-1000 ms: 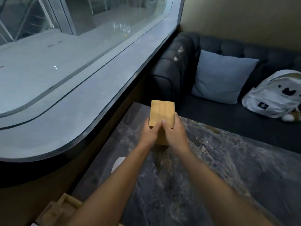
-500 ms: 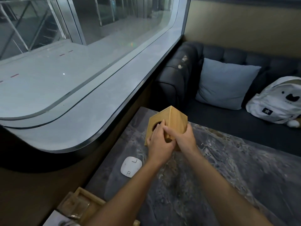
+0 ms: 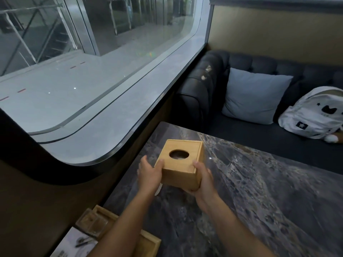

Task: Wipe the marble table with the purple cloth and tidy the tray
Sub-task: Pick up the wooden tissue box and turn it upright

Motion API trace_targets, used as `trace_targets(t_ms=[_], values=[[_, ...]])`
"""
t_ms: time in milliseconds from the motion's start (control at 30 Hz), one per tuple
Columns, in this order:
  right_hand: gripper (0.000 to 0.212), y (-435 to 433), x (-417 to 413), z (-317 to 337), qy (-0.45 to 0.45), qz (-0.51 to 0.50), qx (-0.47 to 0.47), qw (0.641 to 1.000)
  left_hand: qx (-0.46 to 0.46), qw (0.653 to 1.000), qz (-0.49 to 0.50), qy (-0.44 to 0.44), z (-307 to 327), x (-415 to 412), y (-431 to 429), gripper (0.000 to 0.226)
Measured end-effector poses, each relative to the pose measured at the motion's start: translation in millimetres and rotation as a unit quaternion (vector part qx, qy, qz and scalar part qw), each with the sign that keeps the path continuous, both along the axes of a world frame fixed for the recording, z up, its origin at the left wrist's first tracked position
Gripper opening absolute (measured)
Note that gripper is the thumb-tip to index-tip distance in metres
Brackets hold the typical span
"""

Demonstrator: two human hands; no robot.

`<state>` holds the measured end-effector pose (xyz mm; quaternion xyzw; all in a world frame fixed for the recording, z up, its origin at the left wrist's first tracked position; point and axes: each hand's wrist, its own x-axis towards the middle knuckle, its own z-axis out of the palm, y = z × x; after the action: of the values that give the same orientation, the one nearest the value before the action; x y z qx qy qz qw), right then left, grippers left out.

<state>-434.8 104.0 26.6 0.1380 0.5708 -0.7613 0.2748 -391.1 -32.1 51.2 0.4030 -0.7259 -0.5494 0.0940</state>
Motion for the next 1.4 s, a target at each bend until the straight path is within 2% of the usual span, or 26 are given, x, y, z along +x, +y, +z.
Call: trace_targets(t_ms=[100, 200, 333, 400, 500, 533, 600, 767, 1000, 1200, 1300, 1400], values=[[0.089, -8.3, 12.0, -14.7, -0.01, 0.002, -0.012, 1.0, 0.081, 0.996, -0.035, -0.017, -1.5, 8.0, -2.6, 0.047], [0.093, -13.4, 22.5, -26.9, -0.01, 0.006, -0.003, 1.0, 0.09, 0.995, -0.045, 0.007, -4.3, 15.2, -0.7, 0.036], [0.074, -10.3, 27.5, -38.6, -0.003, 0.036, 0.024, 0.999, 0.092, 0.995, -0.033, 0.023, -7.6, 17.8, 0.1, 0.035], [0.073, -6.6, 27.6, -38.9, 0.001, 0.042, 0.05, 0.998, 0.095, 0.994, -0.046, 0.017, -7.0, 16.9, 1.6, 0.033], [0.073, 0.7, 18.6, -35.6, 0.043, 0.041, 0.144, 0.988, 0.109, 0.992, -0.059, 0.0, -6.2, 15.1, 0.0, 0.034], [0.078, 3.7, 13.6, -34.4, 0.052, 0.042, 0.155, 0.986, 0.121, 0.991, -0.06, -0.007, -5.5, 15.8, -1.4, 0.035], [0.094, 7.5, 3.2, -31.5, 0.056, 0.054, 0.144, 0.986, 0.154, 0.986, -0.061, -0.027, -3.5, 17.3, -3.4, 0.038], [0.085, 3.5, -12.5, -19.3, 0.051, 0.118, 0.112, 0.985, 0.227, 0.972, -0.05, -0.034, -1.6, 18.9, 0.9, 0.039], [0.068, 4.4, 2.0, -9.6, 0.035, 0.123, 0.11, 0.986, 0.177, 0.984, -0.023, -0.018, 0.0, 35.6, -4.8, 0.037], [0.06, -17.1, 35.3, -7.8, 0.072, 0.165, 0.118, 0.977, 0.172, 0.983, 0.024, -0.052, -0.8, 65.0, -27.3, 0.037], [0.059, -29.4, 46.4, -6.2, 0.091, 0.186, 0.142, 0.968, 0.186, 0.979, 0.047, -0.064, 0.0, 77.3, -35.3, 0.04], [0.06, -36.0, 50.1, -6.0, 0.11, 0.208, 0.173, 0.956, 0.162, 0.982, 0.052, -0.086, -2.3, 83.6, -38.6, 0.042]])
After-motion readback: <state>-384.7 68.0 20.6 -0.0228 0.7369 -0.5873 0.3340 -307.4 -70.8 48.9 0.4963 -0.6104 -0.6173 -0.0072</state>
